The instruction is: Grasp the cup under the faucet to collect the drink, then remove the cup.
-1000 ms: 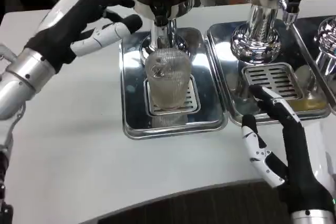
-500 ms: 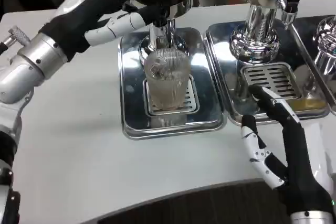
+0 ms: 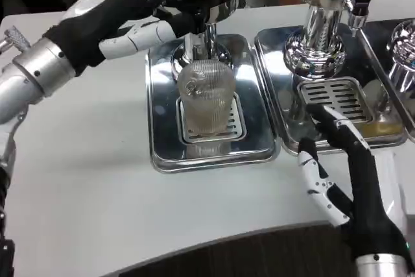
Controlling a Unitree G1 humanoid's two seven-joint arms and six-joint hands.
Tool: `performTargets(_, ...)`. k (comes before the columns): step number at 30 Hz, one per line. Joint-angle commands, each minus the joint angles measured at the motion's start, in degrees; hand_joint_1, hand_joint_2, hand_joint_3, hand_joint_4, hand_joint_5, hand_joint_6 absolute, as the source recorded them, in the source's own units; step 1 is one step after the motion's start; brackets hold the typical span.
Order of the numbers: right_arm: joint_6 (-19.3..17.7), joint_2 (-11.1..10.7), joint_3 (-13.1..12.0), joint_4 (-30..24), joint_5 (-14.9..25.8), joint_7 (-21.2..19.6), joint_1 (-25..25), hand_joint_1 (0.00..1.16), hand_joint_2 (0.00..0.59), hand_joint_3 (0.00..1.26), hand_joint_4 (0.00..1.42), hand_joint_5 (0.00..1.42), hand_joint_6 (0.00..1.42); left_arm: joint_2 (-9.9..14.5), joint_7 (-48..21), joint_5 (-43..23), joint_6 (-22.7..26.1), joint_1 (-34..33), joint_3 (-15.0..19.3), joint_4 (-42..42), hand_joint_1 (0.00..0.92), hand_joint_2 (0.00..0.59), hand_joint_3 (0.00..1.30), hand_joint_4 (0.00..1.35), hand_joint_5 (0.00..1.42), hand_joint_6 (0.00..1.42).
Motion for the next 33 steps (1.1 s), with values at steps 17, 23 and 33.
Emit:
performTargets(17,8.3,0.88,-0.62,1.24,3.88,8.89,-8.56,0.52,0.277,0.2,0.17,0.28,0.35,0.63,-4.37,-4.72,2.73,4.83,0.68,-6.97,0.027,0.074,0.27,0.26,0.3,0.46)
performTargets(23,10.37,0.77,-0.59,2.52,4.76,11.45,-11.26,0.54,0.227,0.1,0.1,0.21,0.33,0.51,-4.56,-4.93,2.99,5.24,0.82,-7.46,0.034,0.079,0.27,0.27,0.31,0.46)
performTargets(33,12.86,0.07,0.81,7.57,3.48,12.55,-17.64,0.53,0.207,0.0,0.02,0.1,0.23,0.48,-4.48,-4.94,3.18,5.34,0.99,-7.94,0.037,0.082,0.27,0.27,0.31,0.46)
